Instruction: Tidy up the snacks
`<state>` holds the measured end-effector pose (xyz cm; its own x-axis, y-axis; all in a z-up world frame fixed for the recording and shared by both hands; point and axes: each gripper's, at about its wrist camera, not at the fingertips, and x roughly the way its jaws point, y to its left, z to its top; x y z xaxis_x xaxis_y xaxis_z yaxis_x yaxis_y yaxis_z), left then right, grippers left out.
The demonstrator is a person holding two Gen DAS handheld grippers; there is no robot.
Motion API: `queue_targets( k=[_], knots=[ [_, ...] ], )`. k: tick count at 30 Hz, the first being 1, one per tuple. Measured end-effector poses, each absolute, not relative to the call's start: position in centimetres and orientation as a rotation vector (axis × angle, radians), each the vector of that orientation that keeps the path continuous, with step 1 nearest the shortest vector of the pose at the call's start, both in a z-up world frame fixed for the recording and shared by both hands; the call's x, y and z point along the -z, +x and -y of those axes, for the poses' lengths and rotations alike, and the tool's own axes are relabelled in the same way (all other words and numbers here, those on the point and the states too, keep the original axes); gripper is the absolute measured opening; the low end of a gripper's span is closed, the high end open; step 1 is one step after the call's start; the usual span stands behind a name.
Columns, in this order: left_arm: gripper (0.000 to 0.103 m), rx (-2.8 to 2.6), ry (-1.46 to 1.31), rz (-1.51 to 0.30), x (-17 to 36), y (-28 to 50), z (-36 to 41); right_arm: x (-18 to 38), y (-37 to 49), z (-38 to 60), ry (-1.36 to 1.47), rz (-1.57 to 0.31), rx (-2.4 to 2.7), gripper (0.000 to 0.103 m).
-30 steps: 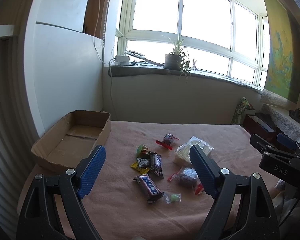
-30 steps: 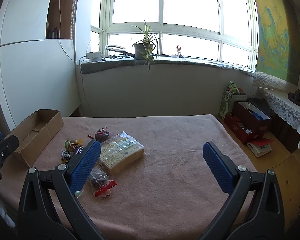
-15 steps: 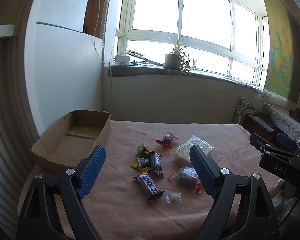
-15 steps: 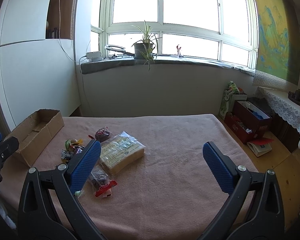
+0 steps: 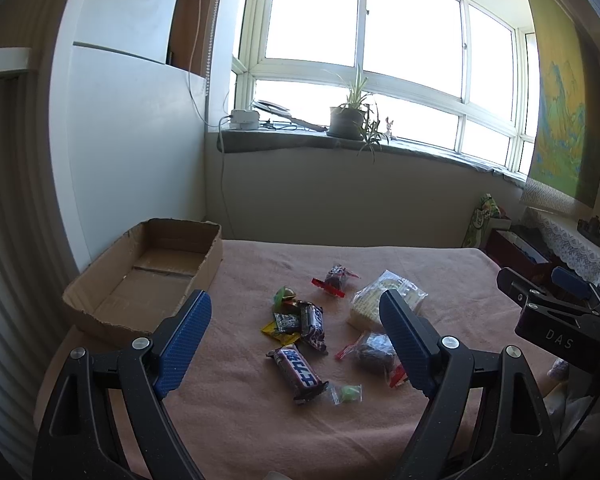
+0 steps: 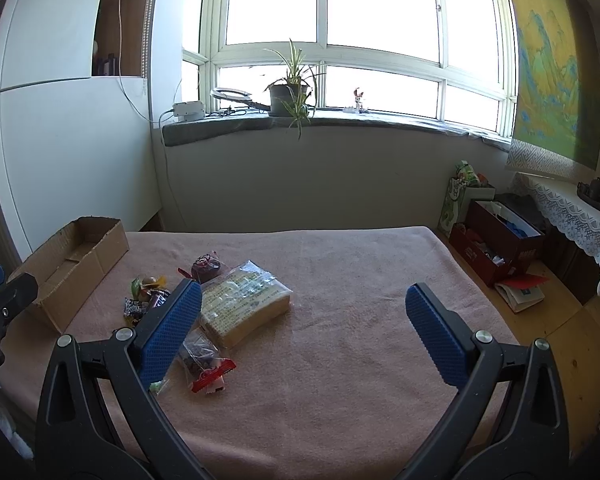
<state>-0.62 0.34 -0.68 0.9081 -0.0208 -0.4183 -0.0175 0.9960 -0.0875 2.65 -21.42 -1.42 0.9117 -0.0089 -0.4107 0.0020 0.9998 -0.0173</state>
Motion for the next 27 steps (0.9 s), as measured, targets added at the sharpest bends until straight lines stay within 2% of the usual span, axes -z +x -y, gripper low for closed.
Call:
queue_targets(
  k=[27],
  knots=[
    [0.086,0.019,-0.099,-0.494,1.4,0.4,0.0,2.0,4.0,21.2,-0.029,-0.456,0.002,0.103]
  ],
)
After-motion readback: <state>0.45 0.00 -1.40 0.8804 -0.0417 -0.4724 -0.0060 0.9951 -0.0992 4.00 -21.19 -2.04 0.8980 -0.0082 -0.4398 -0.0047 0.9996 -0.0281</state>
